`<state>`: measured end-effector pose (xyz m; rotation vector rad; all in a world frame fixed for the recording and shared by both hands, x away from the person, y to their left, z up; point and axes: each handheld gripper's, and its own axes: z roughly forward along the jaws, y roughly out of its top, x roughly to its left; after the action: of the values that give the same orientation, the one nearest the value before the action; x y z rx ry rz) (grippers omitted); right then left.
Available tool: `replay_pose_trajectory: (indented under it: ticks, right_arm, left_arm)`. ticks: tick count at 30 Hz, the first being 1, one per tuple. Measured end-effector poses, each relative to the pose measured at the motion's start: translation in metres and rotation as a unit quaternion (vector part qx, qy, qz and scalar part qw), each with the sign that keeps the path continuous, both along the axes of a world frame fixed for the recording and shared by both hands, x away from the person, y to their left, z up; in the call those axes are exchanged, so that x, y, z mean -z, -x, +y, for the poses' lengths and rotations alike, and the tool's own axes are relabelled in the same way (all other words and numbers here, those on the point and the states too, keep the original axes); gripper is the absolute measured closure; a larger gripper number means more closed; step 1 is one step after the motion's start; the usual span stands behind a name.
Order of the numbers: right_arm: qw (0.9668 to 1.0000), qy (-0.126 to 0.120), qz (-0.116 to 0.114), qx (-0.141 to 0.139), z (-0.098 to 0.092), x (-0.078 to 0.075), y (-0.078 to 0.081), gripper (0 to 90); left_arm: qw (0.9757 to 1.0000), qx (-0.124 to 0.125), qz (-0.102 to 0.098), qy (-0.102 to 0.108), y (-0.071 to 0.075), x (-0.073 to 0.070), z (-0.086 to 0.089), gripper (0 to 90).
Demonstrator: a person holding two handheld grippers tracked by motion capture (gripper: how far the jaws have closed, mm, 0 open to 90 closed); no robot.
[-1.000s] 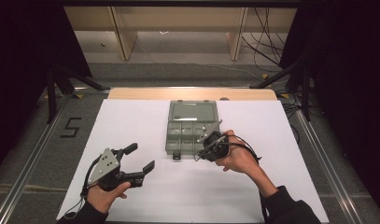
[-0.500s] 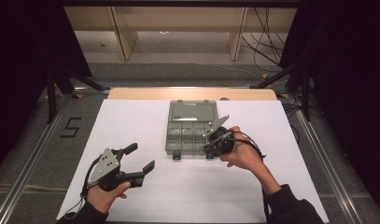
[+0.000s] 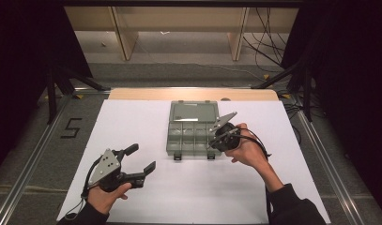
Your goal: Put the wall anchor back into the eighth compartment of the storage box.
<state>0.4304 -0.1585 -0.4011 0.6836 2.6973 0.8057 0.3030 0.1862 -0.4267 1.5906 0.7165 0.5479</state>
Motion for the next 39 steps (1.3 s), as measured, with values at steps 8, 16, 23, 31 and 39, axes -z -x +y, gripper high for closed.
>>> replay_pose_trajectory:
  ticks: [8,16,23,31,39]
  right_arm:
    - [0.9997,-0.003,-0.002,0.025,-0.004,0.008,-0.01,84.6]
    - [0.9992,-0.008,-0.014,0.036,-0.008,0.019,-0.019,84.5]
    - [0.9988,-0.011,-0.001,0.048,-0.005,0.025,-0.021,84.5]
    - [0.9983,-0.014,0.005,0.056,-0.004,0.03,-0.023,81.8]
    - [0.9963,-0.031,-0.005,0.08,-0.008,0.025,-0.023,58.0]
  left_arm:
    - [1.0,0.0,0.0,0.0,0.0,0.0,0.0,15.9]
    - [1.0,0.002,0.0,-0.001,0.0,0.0,0.0,15.8]
    - [1.0,0.003,-0.001,-0.001,0.0,0.0,0.0,15.9]
    - [1.0,0.002,0.001,0.0,0.0,0.0,0.0,15.8]
    - [1.0,0.001,0.0,0.0,0.0,0.0,0.0,15.8]
